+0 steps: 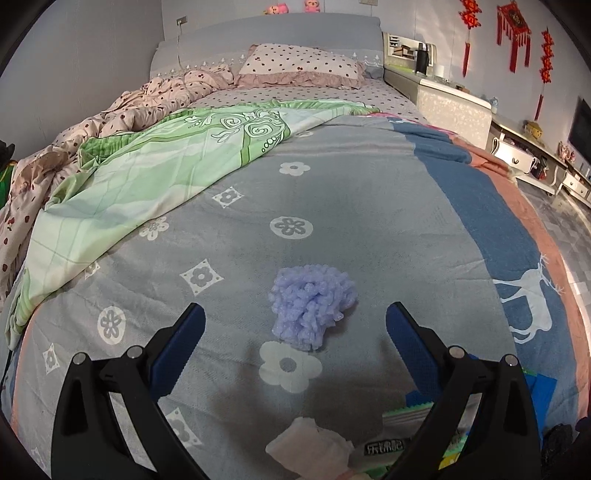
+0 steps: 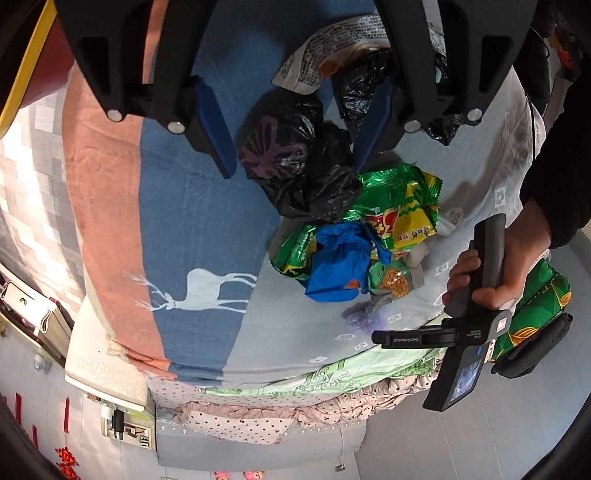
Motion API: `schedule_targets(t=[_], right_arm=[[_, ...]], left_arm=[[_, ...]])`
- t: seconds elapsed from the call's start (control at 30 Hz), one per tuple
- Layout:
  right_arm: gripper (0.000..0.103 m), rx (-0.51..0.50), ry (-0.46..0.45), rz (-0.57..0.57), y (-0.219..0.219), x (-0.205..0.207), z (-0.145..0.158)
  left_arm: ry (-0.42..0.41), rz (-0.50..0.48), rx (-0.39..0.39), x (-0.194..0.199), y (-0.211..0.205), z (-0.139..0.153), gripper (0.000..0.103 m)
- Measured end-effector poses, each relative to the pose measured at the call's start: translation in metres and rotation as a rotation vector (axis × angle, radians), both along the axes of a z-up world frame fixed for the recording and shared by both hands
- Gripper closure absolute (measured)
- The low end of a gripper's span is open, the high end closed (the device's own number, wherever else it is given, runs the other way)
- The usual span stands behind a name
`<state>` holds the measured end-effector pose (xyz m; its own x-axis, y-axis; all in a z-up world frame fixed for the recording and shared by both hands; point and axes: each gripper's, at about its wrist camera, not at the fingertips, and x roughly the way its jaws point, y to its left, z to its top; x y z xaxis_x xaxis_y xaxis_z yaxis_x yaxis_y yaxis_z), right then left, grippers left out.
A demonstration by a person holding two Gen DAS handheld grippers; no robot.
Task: Collect trash
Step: 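Grasp the lavender pom-pom with the left tool while the right tool grasps the black bag, then carry both items over the yellow bin and open both tools to drop them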
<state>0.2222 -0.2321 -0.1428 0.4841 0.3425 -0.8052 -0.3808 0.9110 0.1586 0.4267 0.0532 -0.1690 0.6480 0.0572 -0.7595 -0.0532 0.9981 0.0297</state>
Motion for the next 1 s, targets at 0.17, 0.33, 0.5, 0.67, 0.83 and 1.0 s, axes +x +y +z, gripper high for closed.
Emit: schedule_targets(t=[0.17, 0.33, 0.5, 0.67, 0.83, 1.0], right_arm=[[0.041, 0.004, 0.022, 0.022, 0.004, 0.01, -0.01], [0.051, 0.018, 0.032, 0.039, 0.007, 0.016, -0.017], [0.064, 0.026, 0.032, 0.053, 0.011, 0.018, -0.017], [0.073, 0.018, 0.014, 0.067, 0.012, 0.014, -0.013], [0.075, 0.058, -0.013, 0.044, 0.005, 0.005, 0.001], [0.074, 0.097, -0.052, 0.022, -0.004, -0.008, 0.024]], left_arm=[[0.025, -0.007, -0.032, 0.019, -0.002, -0.018, 0.009], [0.06, -0.037, -0.045, 0.028, -0.007, -0.033, 0.044], [0.069, -0.063, -0.037, 0.03, -0.011, -0.041, 0.068], [0.05, -0.072, -0.055, 0.025, -0.007, -0.034, 0.073], [0.01, -0.069, -0.069, 0.011, 0.001, -0.009, 0.073], [-0.042, -0.066, -0.062, -0.011, 0.005, 0.026, 0.073]])
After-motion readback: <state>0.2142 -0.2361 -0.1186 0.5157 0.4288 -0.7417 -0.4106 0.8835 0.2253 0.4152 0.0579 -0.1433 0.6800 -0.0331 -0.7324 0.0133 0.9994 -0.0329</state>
